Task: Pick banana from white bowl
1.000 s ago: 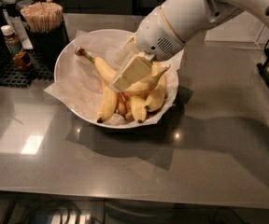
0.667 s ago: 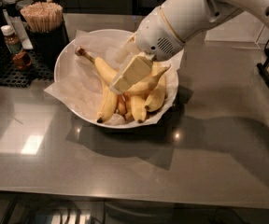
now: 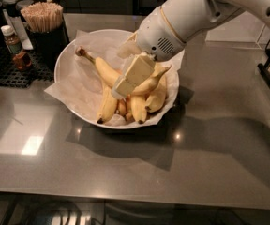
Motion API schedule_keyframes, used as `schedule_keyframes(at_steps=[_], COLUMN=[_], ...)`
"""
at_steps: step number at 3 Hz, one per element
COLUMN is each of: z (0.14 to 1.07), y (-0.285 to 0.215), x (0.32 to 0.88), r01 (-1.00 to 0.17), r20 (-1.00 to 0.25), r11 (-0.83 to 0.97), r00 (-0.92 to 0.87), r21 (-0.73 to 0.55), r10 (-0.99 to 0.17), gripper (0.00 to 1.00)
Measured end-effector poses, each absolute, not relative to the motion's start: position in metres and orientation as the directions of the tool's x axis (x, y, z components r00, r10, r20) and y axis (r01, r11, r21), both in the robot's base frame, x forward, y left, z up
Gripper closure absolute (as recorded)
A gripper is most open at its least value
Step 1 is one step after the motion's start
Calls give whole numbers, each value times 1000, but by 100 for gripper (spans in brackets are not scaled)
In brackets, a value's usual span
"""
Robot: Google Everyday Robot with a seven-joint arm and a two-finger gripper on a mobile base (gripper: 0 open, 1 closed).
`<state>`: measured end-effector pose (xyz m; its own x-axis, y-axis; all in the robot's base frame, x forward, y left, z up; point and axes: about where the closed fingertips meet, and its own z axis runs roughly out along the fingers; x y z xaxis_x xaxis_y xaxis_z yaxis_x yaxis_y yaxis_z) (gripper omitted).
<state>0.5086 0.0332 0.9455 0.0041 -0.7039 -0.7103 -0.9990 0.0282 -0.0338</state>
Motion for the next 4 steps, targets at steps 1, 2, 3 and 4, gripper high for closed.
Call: schedule_keyframes(at_steps=[1,2,3,4], z=[935,918,902,889], y=[37,39,37,30], x=[512,518,525,529], r01=[-1000,-998,-994,-986], r20=[-695,-659,-619,-574], r11=[30,48,82,143], r00=[-17,-61,-110,-168], r21=[-6,38,73,89], r10=[-719,-750,-778,-801], gripper=[21,20,21,22])
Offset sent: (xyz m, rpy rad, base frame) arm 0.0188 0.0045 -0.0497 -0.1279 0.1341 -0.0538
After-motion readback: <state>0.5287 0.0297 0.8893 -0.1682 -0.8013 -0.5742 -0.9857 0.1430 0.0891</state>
